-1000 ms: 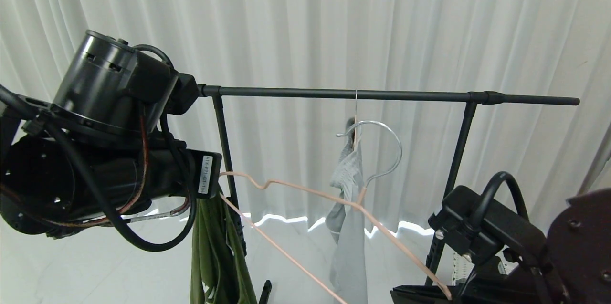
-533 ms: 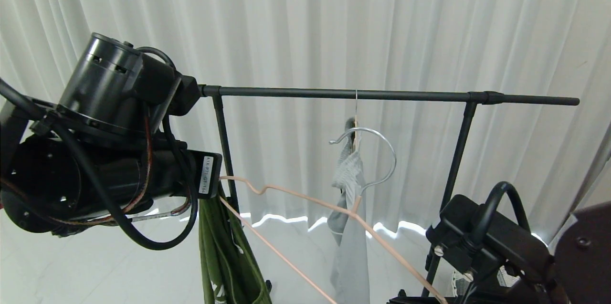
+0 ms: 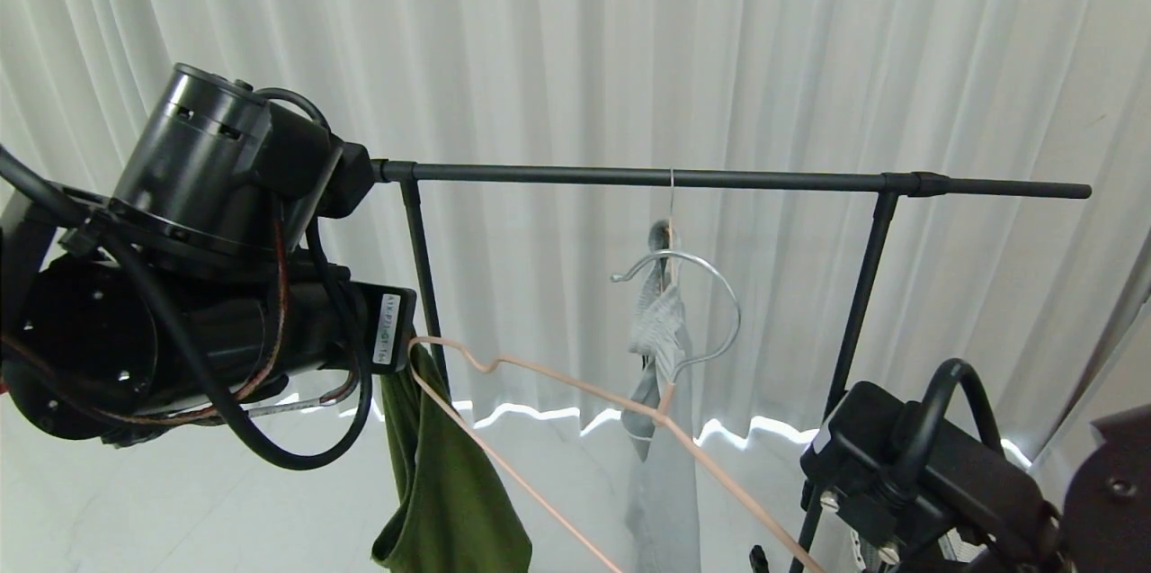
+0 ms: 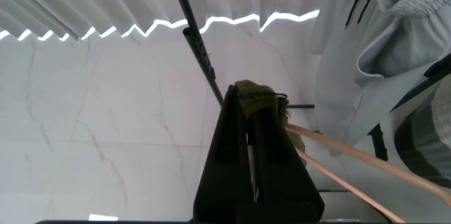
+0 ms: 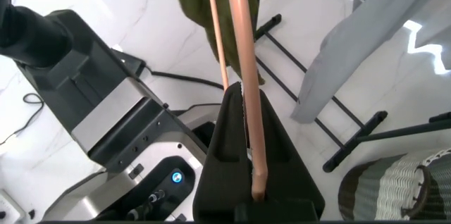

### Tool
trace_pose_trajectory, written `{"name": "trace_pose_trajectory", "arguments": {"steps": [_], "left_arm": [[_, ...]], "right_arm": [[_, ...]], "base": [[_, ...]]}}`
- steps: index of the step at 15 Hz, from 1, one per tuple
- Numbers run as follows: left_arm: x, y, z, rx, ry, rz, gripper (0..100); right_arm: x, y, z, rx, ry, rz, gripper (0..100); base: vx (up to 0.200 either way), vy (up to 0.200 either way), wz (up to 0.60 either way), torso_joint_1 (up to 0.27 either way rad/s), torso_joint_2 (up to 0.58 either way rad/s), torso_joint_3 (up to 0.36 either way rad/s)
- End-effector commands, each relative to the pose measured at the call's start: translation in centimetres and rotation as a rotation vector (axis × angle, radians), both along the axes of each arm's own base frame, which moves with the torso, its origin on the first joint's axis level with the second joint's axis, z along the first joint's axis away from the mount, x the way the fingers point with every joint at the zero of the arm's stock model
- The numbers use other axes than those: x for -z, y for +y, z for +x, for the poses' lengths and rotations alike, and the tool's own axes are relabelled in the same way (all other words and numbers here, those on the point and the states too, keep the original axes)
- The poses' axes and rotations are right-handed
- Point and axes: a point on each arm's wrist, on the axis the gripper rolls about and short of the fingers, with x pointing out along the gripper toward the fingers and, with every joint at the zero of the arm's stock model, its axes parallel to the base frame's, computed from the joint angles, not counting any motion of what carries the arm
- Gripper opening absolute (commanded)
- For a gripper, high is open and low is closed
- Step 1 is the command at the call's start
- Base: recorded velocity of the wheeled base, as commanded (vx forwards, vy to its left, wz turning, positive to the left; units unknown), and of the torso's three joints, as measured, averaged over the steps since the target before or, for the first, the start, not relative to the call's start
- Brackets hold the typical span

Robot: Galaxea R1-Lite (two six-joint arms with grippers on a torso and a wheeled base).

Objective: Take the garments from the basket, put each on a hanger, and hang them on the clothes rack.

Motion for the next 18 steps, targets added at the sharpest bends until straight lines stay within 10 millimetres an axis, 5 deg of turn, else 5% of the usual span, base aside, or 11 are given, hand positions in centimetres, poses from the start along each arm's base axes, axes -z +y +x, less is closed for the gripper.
{"name": "trace_pose_trajectory", "arguments": {"steps": [1,18], "left_arm": [[-0.1,0.0,0.0,0.000,-0.003,-0.002,0],[0.1,-0.1,-0.3,0.012,0.005,0.003,0]], "right_arm": [[0.0,0.1,-0.2,-0.008,-0.001,0.000,0],[0.0,1.2,0.9,0.009,0.005,0.009,0]], "base": [[0.000,0.000,0.00,0.000,0.00,0.000],[0.000,0.000,0.00,0.000,0.00,0.000]]}}
